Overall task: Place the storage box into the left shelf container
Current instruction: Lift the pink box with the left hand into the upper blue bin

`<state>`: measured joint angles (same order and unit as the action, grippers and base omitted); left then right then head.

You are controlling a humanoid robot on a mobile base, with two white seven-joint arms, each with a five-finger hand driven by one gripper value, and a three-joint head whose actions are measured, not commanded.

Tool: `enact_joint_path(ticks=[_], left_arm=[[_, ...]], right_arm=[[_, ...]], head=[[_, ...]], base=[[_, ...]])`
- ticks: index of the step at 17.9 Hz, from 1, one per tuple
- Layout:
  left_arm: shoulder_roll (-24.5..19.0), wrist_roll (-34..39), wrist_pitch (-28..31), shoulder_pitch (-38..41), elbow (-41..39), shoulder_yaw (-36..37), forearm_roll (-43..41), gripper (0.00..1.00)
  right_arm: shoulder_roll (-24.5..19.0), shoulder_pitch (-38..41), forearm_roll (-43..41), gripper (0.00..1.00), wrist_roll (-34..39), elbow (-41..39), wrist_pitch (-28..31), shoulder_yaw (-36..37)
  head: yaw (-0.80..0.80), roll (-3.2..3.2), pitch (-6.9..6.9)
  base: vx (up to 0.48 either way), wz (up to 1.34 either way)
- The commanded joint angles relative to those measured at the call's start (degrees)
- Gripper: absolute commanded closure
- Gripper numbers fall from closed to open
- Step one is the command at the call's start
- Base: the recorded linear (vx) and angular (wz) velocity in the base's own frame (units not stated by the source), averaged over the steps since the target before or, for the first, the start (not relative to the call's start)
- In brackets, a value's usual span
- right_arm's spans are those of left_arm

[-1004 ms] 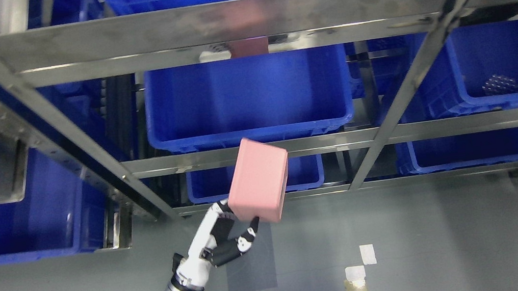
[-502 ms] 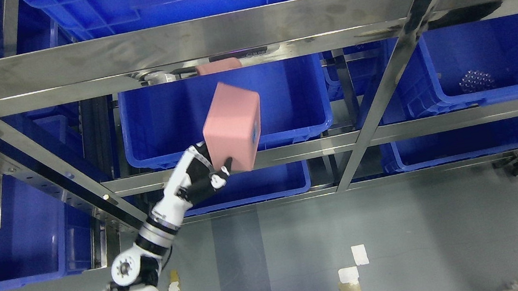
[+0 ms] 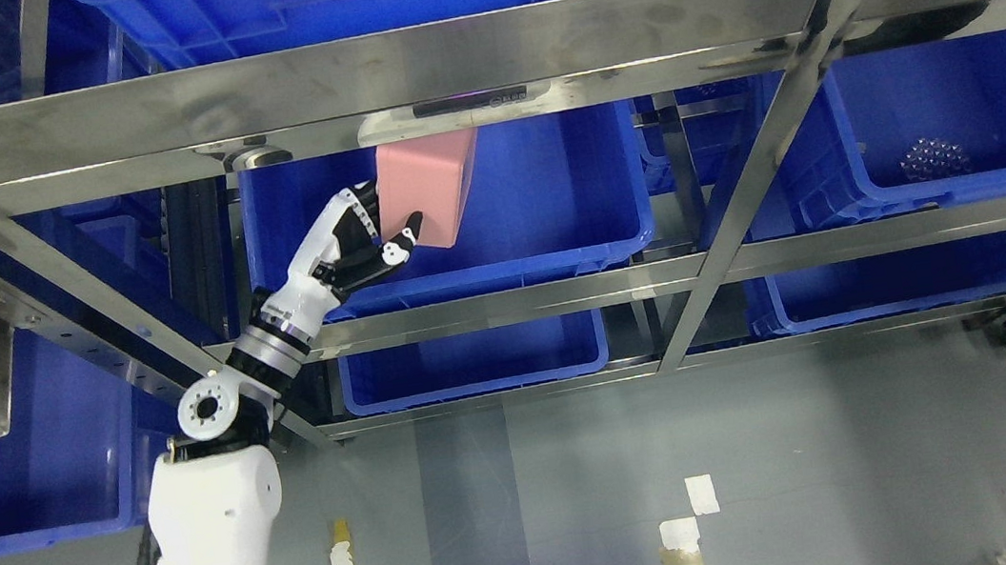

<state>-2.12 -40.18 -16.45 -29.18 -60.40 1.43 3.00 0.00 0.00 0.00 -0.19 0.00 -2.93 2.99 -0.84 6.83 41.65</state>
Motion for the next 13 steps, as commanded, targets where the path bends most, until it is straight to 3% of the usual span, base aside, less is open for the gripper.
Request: enact_joint_path(ticks=[1, 5, 10, 11, 12, 13], left_arm=[[1.1, 0.2, -5.4, -8.3, 18.3, -1.7, -22.9, 0.91], [1.1, 0.6, -6.4, -11.0, 18.8, -0.6, -30.4, 0.87], [1.1, 2.7, -6.5, -11.5, 18.7, -0.6, -30.4, 0.61], [1.1, 4.8, -6.6, -11.5, 18.6, -0.8, -30.3, 0.48], [1.1, 7.8, -6.6, -11.7, 18.4, -1.2, -30.1, 0.27], [1.1, 11.0, -6.8, -11.9, 17.7, -1.3, -29.5, 0.2]], right_arm=[[1.0, -0.3, -1.2, 0.0, 0.0, -1.0, 0.1, 0.0], [1.0, -0.3, -1.2, 0.0, 0.0, -1.0, 0.1, 0.0], [1.0, -0.3, -1.2, 0.0, 0.1, -1.0, 0.1, 0.0], [1.0, -0.3, -1.2, 0.0, 0.0, -1.0, 0.1, 0.0], [1.0, -0.3, -1.2, 0.0, 0.0, -1.0, 0.1, 0.0], [1.0, -0.3, -1.2, 0.0, 0.0, -1.0, 0.1, 0.0]], head=[[0.0, 0.0, 0.0], [0.0, 0.0, 0.0], [0.0, 0.0, 0.0], [0.0, 0.0, 0.0], [0.0, 0.0, 0.0], [0.0, 0.0, 0.0]], base=[[0.0, 0.0], [0.0, 0.0], [0.0, 0.0], [0.0, 0.0], [0.0, 0.0], [0.0, 0.0]])
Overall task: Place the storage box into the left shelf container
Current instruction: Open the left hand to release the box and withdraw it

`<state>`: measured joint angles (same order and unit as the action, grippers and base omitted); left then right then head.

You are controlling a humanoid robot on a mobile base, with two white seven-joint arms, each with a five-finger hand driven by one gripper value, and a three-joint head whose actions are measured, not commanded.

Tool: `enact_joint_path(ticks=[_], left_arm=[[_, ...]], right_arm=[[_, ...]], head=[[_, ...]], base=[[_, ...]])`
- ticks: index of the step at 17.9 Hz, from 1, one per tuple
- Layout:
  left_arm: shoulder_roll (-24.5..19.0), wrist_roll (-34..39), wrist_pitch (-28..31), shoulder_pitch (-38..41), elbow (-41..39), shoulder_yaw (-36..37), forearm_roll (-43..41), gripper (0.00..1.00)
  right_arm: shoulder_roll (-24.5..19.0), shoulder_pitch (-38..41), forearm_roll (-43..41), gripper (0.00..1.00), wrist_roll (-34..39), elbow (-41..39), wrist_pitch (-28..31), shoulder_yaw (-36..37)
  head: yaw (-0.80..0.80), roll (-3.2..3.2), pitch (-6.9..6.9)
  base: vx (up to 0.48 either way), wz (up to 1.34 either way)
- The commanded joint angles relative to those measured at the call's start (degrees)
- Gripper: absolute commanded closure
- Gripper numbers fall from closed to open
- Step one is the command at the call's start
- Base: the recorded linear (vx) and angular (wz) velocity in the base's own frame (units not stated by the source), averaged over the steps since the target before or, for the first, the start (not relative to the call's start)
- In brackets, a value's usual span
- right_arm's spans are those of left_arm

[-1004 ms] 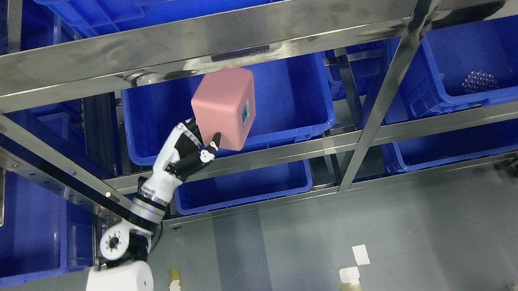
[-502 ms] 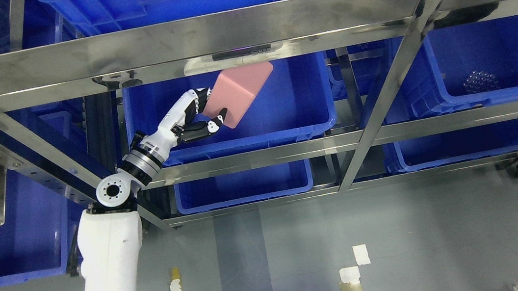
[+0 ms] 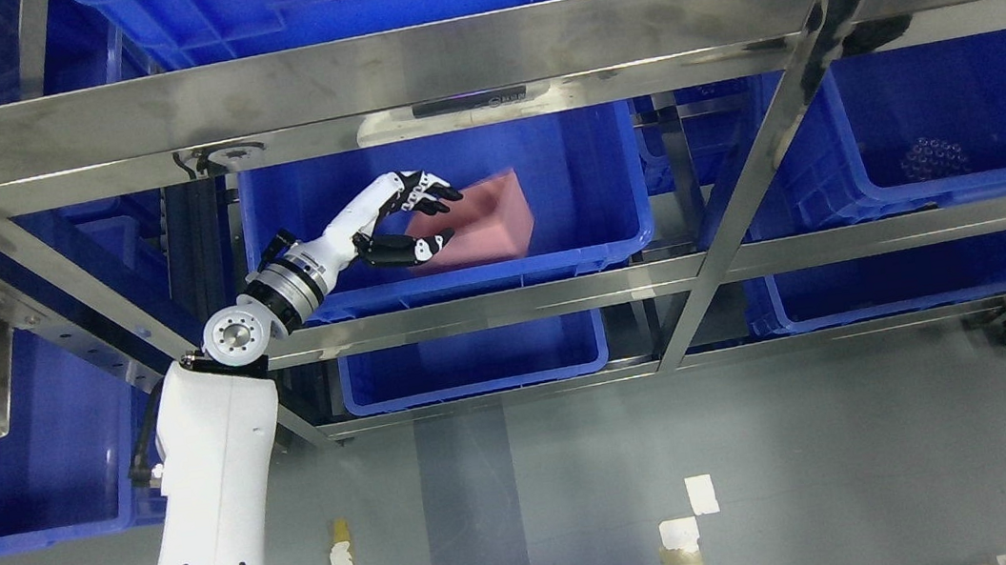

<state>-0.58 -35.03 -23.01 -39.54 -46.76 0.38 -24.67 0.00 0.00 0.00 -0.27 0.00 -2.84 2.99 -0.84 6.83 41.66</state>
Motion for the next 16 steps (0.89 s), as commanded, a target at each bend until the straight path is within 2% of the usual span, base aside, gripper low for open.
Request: enact_joint_path(ticks=[1, 2, 4, 6, 7, 9, 13, 16], left_arm=[[-0.4, 8.8, -1.1, -1.6, 2.0, -0.1, 0.1, 0.15], [-0.4, 10.9, -1.5, -1.3, 0.5, 0.1, 4.5, 0.14], [-0.4, 12.5, -1.2, -0.2, -0.6, 0.7, 21.1, 0.14], [-0.4, 14.8, -1.2, 1.9, -3.7, 0.5, 30.8, 0.05], [-0.4, 18.2, -1.2, 5.1, -8.1, 0.5, 32.6, 0.02], [-0.4, 23.7, -0.7, 12.6, -19.0, 0.8, 34.1, 0.01], [-0.4, 24.9, 0.9, 26.8, -39.9, 0.7, 34.0, 0.0], [-0.4, 24.8, 2.8, 36.5, -49.9, 2.1, 34.0, 0.0]], right_arm=[[1.0, -0.3, -1.2, 0.0, 0.2, -1.0, -0.1, 0.0], [1.0, -0.3, -1.2, 0.0, 0.2, -1.0, -0.1, 0.0], [1.0, -0.3, -1.2, 0.0, 0.1, -1.0, 0.0, 0.0], [1.0, -0.3, -1.2, 0.0, 0.2, -1.0, 0.0, 0.0], [1.0, -0.3, -1.2, 0.0, 0.1, -1.0, 0.0, 0.0], [1.0, -0.3, -1.2, 0.0, 0.2, -1.0, 0.0, 0.0], [1.0, -0.3, -1.2, 0.0, 0.1, -1.0, 0.0, 0.0], [1.0, -0.3, -1.2, 0.0, 0.1, -1.0, 0.0, 0.0]], head=[[0.0, 0.0, 0.0], [0.0, 0.0, 0.0], [0.0, 0.0, 0.0], [0.0, 0.0, 0.0], [0.0, 0.0, 0.0], [0.0, 0.0, 0.0], [0.0, 0.0, 0.0], [0.0, 0.0, 0.0]], base=[[0.0, 0.0], [0.0, 0.0], [0.0, 0.0], [0.0, 0.0], [0.0, 0.0], [0.0, 0.0], [0.0, 0.0], [0.0, 0.0]])
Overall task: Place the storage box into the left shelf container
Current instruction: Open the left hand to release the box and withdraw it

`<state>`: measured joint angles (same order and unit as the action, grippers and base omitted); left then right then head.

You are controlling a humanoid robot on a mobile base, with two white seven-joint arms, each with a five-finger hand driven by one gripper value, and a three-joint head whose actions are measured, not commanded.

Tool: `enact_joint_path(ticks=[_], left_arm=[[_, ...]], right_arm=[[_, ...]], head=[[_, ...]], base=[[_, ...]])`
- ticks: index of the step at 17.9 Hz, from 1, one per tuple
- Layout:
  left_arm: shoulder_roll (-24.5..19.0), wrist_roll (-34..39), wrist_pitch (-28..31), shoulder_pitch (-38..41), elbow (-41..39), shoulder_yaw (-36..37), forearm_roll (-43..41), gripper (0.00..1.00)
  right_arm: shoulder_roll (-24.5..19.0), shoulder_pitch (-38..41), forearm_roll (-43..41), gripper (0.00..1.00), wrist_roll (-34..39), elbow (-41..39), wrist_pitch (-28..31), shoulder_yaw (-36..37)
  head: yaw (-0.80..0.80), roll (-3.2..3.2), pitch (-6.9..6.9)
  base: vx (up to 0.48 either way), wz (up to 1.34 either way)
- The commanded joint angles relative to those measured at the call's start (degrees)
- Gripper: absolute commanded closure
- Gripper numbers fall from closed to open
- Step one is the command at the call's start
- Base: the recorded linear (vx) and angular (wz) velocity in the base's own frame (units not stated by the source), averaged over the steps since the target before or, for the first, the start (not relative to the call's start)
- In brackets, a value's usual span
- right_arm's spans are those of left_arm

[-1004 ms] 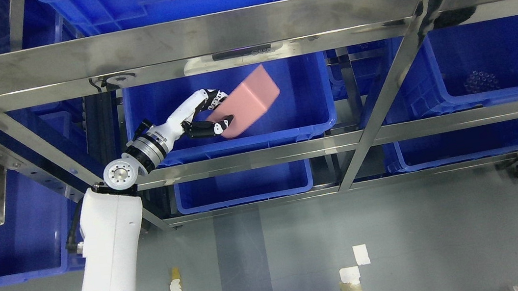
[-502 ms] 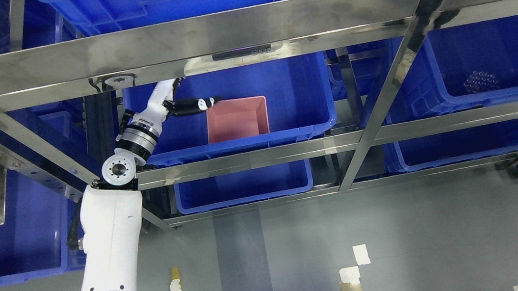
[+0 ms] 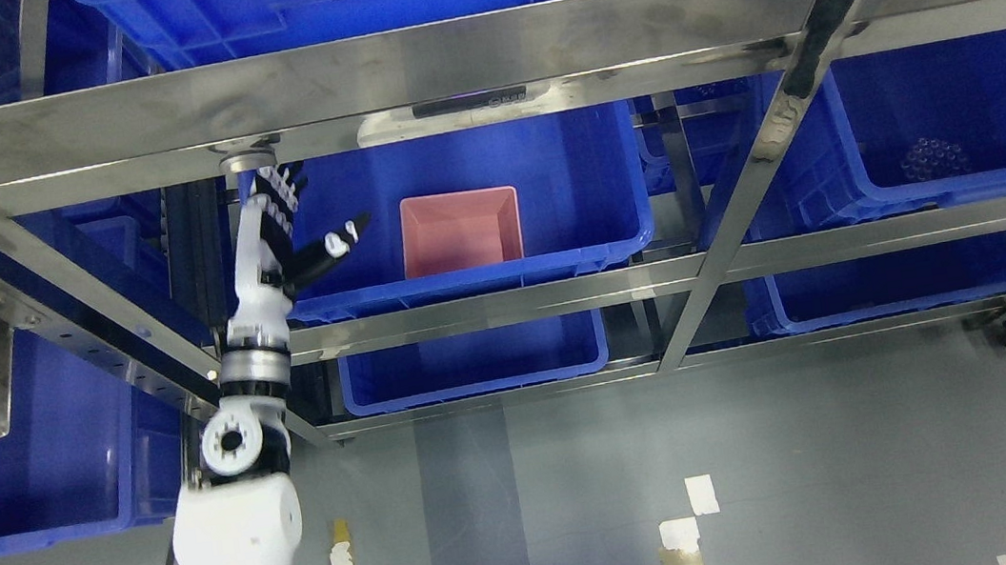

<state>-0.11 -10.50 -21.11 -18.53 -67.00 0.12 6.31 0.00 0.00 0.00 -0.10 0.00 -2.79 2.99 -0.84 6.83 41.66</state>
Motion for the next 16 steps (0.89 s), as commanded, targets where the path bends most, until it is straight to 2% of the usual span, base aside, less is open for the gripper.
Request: enact_joint_path(ticks=[1, 5, 16], left_arm=[[-0.9, 0.3, -0.5, 16.4, -29.4, 2.0, 2.9, 0.0], [-0.9, 0.3, -2.1, 19.6, -29.4, 1.8, 3.0, 0.0], [-0.9, 0.4, -1.9, 20.0, -29.3, 3.1, 3.0, 0.0]], right_arm=[[1.0, -0.3, -1.2, 0.0, 0.0, -1.0, 0.0, 0.0], [1.0, -0.3, -1.2, 0.0, 0.0, -1.0, -0.1, 0.0], [1.0, -0.3, -1.2, 0.0, -0.1, -1.0, -0.1, 0.0]], head=[[0.0, 0.0, 0.0], [0.0, 0.0, 0.0], [0.0, 0.0, 0.0]], base=[[0.0, 0.0], [0.0, 0.0], [0.0, 0.0]])
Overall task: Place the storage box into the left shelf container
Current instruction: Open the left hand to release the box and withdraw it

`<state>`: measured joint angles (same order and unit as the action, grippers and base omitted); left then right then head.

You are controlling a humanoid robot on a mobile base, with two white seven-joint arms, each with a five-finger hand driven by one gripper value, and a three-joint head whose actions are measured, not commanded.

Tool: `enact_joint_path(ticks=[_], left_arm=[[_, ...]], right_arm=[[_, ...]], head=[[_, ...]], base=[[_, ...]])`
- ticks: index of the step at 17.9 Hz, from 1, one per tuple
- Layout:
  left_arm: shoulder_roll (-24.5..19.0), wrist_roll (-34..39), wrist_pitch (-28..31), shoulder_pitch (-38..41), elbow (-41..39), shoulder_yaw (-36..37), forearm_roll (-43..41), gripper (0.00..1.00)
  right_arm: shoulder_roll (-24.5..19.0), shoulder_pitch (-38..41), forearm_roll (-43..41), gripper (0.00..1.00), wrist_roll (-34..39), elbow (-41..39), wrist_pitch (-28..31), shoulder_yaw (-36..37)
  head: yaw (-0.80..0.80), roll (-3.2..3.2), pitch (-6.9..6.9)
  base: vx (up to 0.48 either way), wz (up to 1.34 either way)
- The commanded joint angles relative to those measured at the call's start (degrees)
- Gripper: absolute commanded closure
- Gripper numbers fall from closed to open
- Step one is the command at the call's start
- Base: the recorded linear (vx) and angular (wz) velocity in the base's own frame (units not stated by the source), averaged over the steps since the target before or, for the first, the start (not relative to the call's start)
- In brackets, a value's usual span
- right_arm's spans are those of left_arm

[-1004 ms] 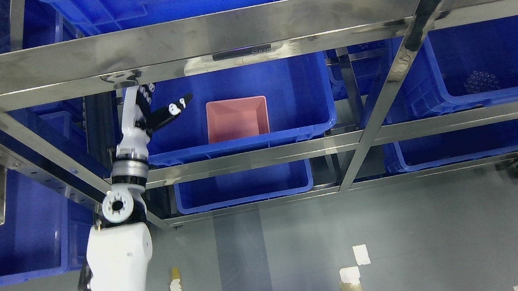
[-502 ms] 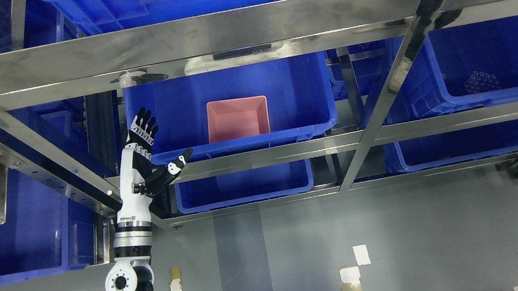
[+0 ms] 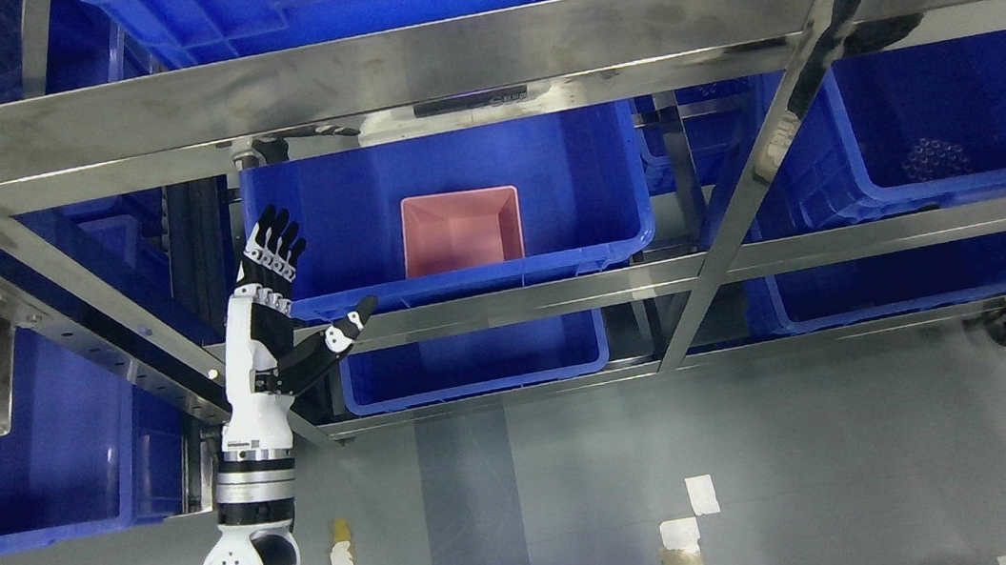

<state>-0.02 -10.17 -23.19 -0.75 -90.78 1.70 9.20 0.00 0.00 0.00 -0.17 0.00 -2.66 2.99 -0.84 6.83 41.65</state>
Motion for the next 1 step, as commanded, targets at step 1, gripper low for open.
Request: enact_joint_path(ticks=[1], left_arm=[[-1.0, 0.1, 0.2, 2.3, -5.5, 1.6, 0.1, 0.0]], right_arm=[[1.0, -0.3, -1.2, 0.0, 0.0, -1.0, -0.2, 0.0]], head=[[0.0, 0.0, 0.0]], base=[[0.0, 0.0]])
